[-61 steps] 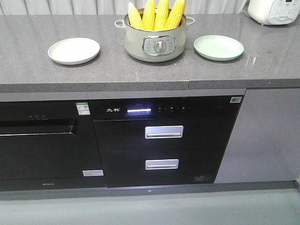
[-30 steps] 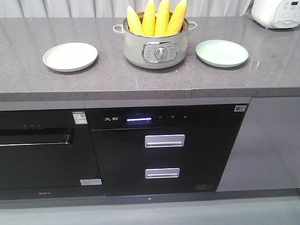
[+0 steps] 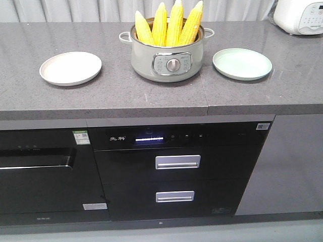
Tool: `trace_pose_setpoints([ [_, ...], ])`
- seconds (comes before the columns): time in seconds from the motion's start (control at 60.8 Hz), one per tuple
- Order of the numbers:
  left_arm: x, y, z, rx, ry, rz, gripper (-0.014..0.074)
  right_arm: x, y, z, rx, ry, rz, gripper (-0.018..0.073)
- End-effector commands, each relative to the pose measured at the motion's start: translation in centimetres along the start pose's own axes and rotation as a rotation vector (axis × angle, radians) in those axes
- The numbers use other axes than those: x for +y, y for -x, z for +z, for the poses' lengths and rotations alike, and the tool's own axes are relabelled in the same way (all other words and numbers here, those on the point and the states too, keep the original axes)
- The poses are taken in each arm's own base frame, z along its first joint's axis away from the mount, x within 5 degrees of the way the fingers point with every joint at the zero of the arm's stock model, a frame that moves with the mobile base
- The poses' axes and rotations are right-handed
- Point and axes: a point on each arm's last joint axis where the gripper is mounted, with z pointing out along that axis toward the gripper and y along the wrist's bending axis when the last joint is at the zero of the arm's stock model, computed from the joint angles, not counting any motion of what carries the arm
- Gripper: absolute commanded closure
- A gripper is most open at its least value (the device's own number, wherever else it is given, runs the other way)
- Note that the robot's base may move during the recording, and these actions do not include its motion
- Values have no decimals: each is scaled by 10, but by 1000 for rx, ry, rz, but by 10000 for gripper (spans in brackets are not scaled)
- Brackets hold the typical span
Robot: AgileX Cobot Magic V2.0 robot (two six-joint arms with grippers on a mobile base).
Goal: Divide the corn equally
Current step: 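Drive the base forward toward the counter with the corn pot, then drive closer and align the base with the pot and plates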
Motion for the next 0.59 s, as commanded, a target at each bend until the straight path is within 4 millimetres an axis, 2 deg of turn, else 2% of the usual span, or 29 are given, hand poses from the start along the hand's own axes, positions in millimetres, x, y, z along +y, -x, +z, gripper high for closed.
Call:
trace_pose_setpoints([
  [0.0,-2,15,-3,-106,-12,-12,603,1,1,-1,-63,6,-13,564],
  [0.576,-2,15,-3,-106,-12,-12,603,1,1,-1,-63,6,-13,564],
])
